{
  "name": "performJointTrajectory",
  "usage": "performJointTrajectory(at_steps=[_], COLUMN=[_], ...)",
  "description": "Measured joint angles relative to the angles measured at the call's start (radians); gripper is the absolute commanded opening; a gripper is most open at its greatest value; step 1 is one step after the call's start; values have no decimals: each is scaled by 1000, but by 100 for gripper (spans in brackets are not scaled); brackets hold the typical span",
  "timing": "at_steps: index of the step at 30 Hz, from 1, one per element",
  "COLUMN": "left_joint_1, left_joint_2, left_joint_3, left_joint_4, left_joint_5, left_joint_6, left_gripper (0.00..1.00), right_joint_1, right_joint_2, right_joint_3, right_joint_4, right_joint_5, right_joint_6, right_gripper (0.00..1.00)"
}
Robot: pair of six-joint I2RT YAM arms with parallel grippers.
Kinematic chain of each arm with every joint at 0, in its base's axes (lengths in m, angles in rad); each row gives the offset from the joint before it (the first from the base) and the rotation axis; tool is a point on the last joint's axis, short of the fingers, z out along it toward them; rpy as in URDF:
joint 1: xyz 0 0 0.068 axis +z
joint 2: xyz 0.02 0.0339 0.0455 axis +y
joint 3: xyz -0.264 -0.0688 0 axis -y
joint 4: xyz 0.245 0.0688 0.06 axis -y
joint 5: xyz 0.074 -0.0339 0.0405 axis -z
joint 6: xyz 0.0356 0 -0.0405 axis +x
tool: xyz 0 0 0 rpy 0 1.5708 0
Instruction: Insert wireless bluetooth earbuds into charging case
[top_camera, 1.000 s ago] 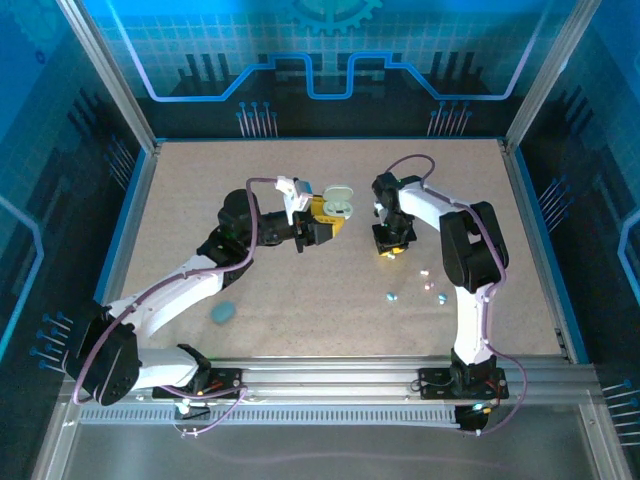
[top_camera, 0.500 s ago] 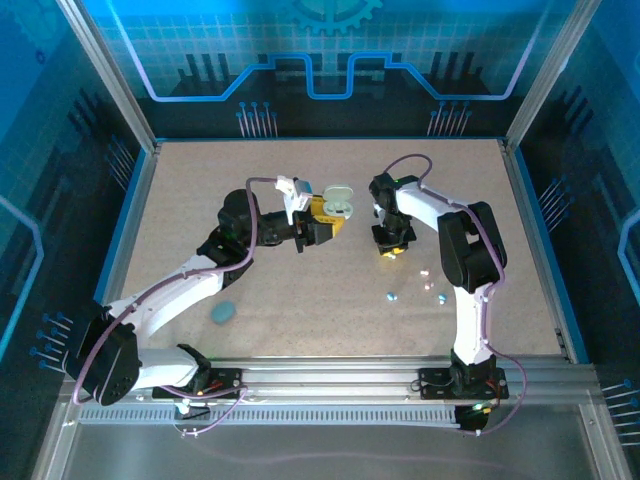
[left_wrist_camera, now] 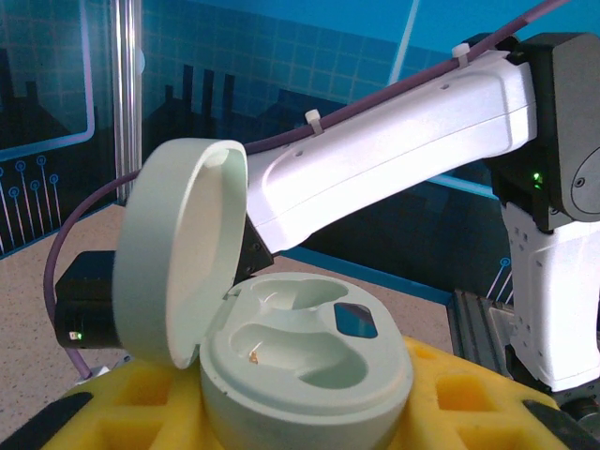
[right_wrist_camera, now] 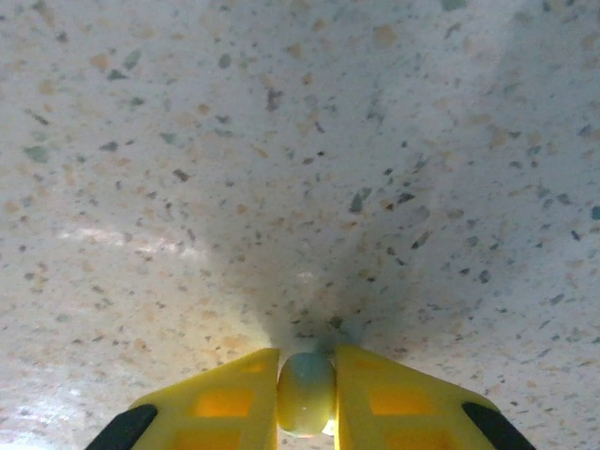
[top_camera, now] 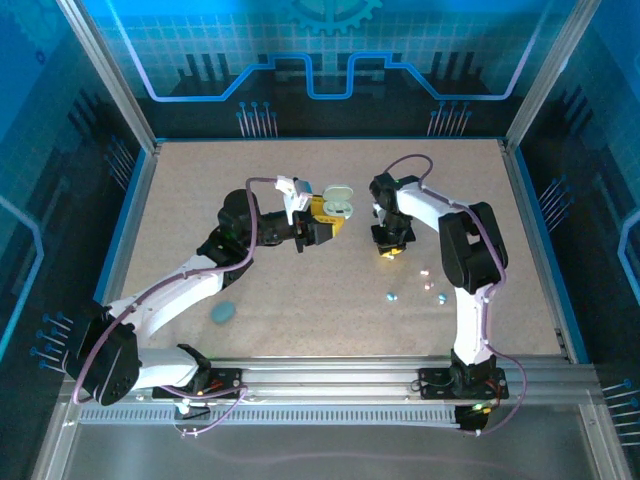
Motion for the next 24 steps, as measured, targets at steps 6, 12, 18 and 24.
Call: performJointTrajectory(at_steps=[6, 12, 18, 24], left_joint_1=[0, 0, 0, 0], left_joint_2=[0, 0, 0, 3], left_joint_3=[-11, -27, -43, -52], left_joint_4=[0, 8, 16, 32], left_joint_5=[-14, -41, -62, -79], left_joint_6=[0, 1, 1, 2], left_gripper=[37, 37, 37, 37], right_joint_1=[-27, -79, -85, -98], right_joint_2=[-168, -337, -398, -472], right_joint_3=[-33, -33, -32, -11], right_joint_4=[32, 71, 79, 79], right_joint_5=[-102, -235, -344, -415], right_joint_6=[18, 42, 68, 97], right_gripper=[19, 19, 19, 19])
